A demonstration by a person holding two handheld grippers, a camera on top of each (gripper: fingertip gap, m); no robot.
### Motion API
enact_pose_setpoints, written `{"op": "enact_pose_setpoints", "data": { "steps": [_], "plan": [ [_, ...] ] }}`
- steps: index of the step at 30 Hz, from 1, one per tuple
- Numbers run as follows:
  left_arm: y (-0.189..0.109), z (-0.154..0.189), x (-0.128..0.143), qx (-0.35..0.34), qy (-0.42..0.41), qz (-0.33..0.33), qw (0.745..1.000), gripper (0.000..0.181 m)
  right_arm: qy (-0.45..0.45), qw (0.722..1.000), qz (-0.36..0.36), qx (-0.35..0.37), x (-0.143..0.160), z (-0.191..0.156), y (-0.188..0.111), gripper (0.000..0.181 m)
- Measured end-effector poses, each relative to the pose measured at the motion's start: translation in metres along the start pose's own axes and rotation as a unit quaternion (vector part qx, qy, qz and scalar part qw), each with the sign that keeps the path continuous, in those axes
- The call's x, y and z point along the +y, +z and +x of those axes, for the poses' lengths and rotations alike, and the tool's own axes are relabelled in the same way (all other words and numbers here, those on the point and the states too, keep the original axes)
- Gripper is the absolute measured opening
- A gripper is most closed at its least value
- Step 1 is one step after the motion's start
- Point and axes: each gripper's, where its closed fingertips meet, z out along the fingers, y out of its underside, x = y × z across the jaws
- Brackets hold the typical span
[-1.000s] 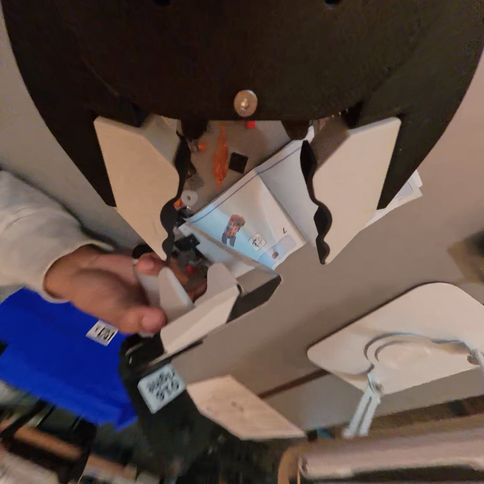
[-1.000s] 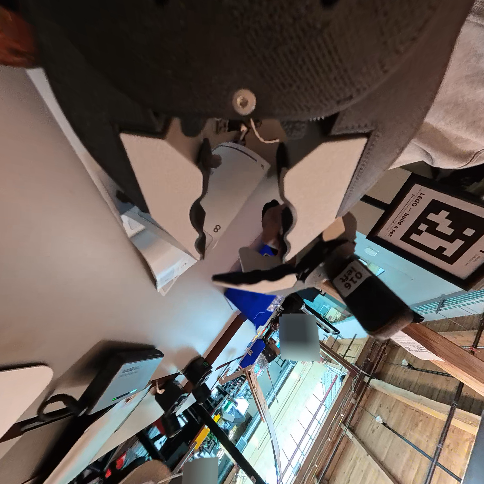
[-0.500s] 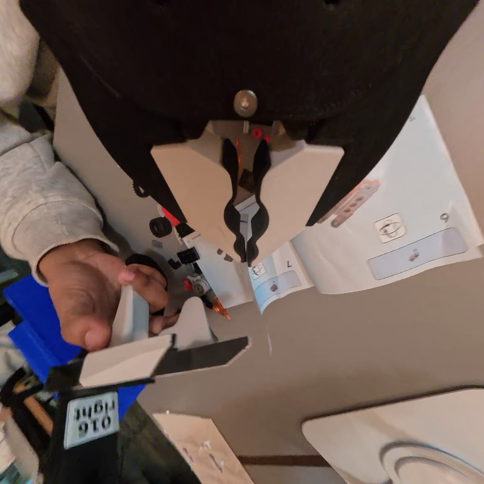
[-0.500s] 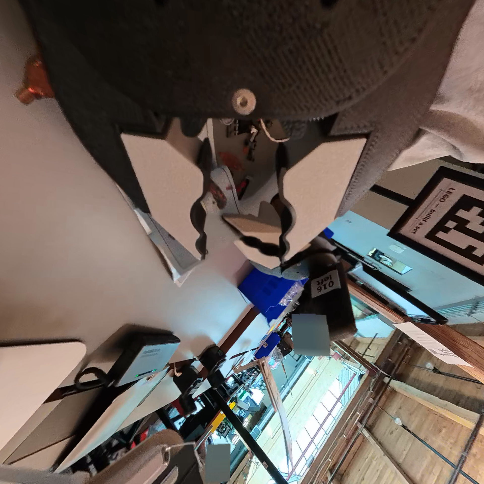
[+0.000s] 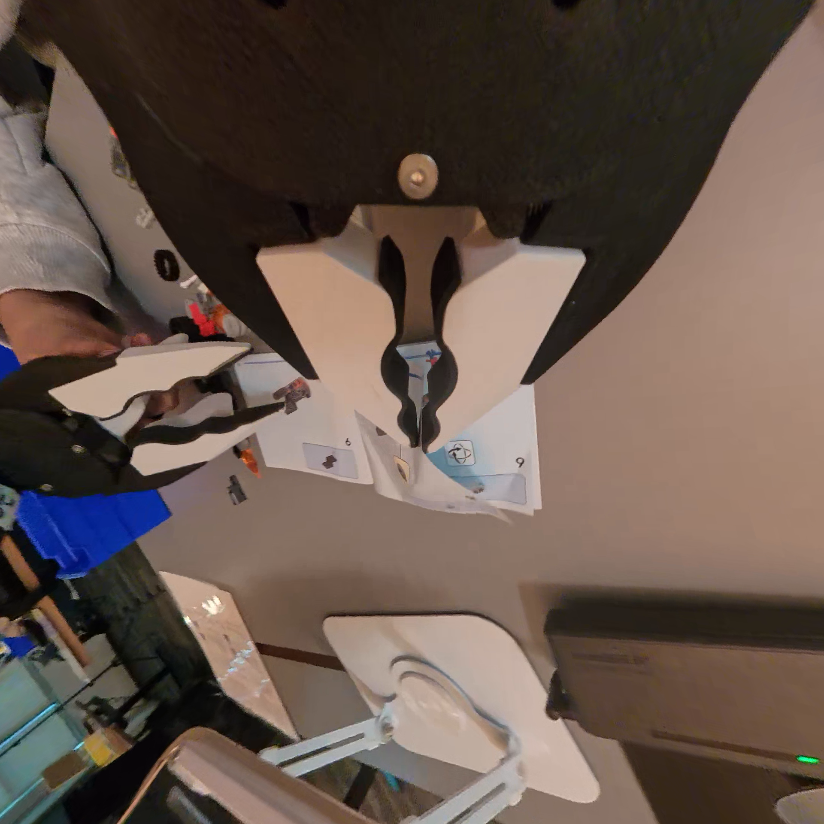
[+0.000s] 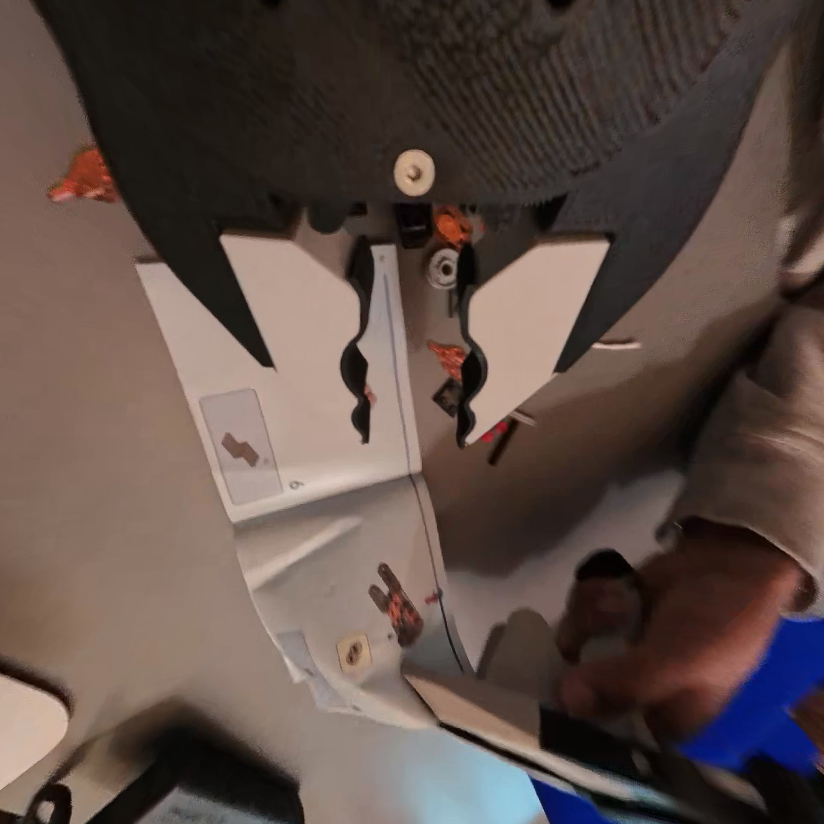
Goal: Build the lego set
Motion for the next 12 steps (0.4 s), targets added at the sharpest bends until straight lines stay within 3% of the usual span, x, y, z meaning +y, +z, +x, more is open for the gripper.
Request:
{"op": "enact_pose_setpoints", "data": {
  "steps": [1, 7, 12],
  "plan": [
    [-0.001, -0.005, 0.003, -0.01, 0.001, -0.009, 1.0, 0.0, -0.016, 0.999, -0.017, 0.021, 0.005, 0.004, 0.003, 0.034],
    [-0.003, -0.032, 0.025, -0.071, 0.022, -0.078, 0.994, 0.003, -0.098, 0.982, -0.089, 0.133, 0.026, 0.031, 0.005, 0.012],
    [-0.004, -0.036, 0.053, -0.086, 0.026, -0.163, 0.983, 0.001, -0.097, 0.982, -0.088, 0.138, 0.027, 0.036, 0.002, 0.008]
  ]
}}
